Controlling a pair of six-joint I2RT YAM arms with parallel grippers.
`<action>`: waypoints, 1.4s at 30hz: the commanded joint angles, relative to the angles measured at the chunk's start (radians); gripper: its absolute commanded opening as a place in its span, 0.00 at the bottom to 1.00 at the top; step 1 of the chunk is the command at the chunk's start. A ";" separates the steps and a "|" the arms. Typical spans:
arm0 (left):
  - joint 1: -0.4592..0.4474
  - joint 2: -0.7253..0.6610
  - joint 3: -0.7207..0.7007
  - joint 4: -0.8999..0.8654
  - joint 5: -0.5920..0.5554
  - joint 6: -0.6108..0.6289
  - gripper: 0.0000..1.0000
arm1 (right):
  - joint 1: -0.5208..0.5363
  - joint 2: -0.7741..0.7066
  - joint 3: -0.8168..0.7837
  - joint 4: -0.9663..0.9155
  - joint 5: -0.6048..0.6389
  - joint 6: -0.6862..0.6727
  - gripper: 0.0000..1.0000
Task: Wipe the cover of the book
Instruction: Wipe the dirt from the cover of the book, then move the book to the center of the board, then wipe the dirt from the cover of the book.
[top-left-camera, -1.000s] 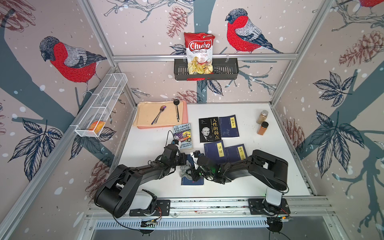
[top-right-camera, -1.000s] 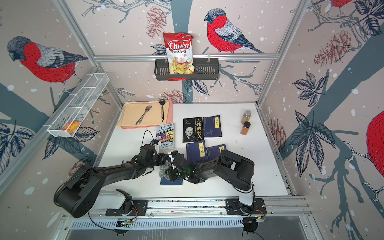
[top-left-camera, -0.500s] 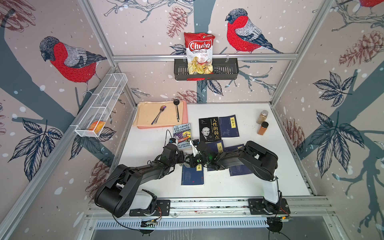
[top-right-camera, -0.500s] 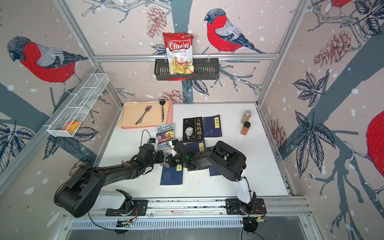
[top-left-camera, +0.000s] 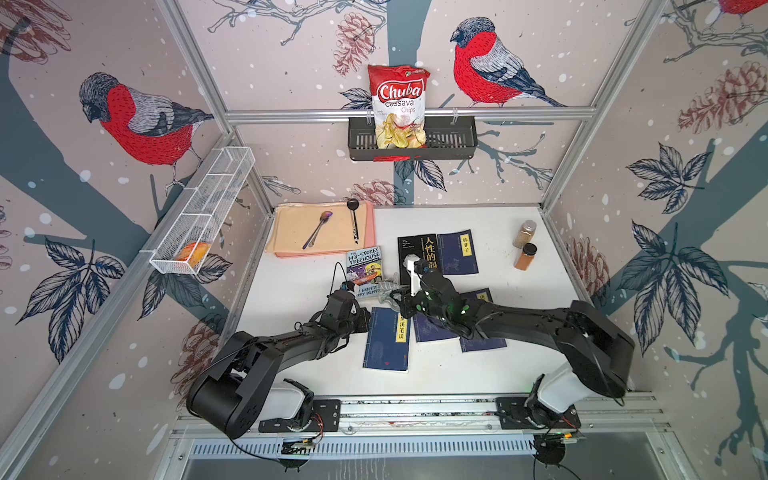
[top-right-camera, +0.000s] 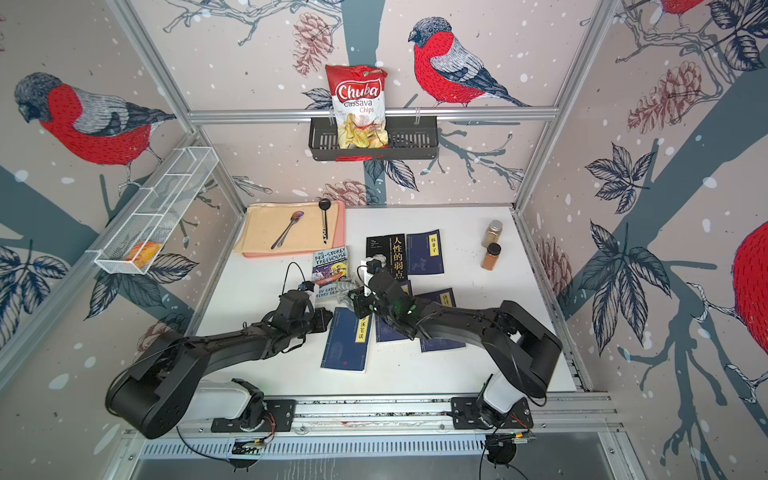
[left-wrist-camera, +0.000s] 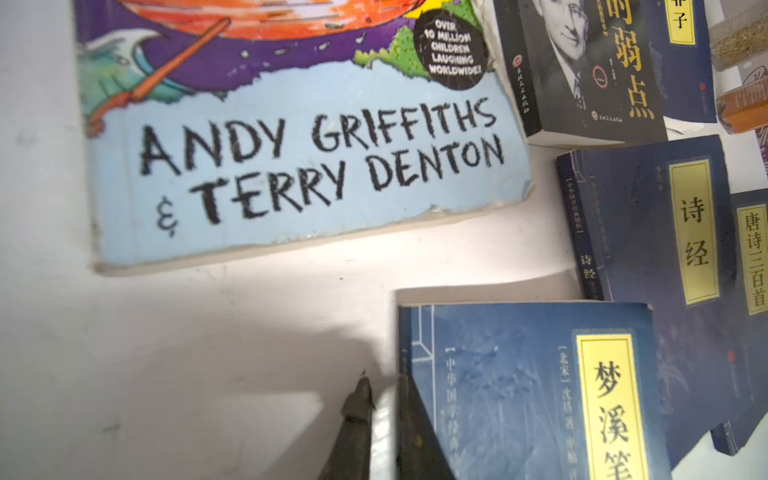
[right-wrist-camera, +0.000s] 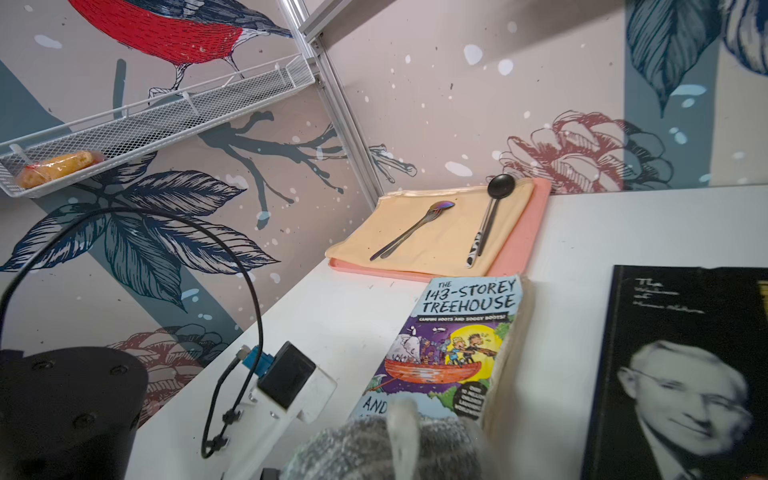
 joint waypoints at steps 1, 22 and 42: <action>-0.001 -0.027 -0.001 -0.090 0.014 0.022 0.23 | -0.001 -0.070 -0.064 -0.068 0.067 0.012 0.10; -0.079 -0.169 0.050 -0.266 -0.010 0.032 0.35 | 0.202 0.211 -0.156 0.110 -0.050 0.207 0.09; -0.154 0.023 0.195 -0.182 0.005 0.063 0.35 | -0.049 -0.362 -0.271 -0.167 0.054 0.064 0.13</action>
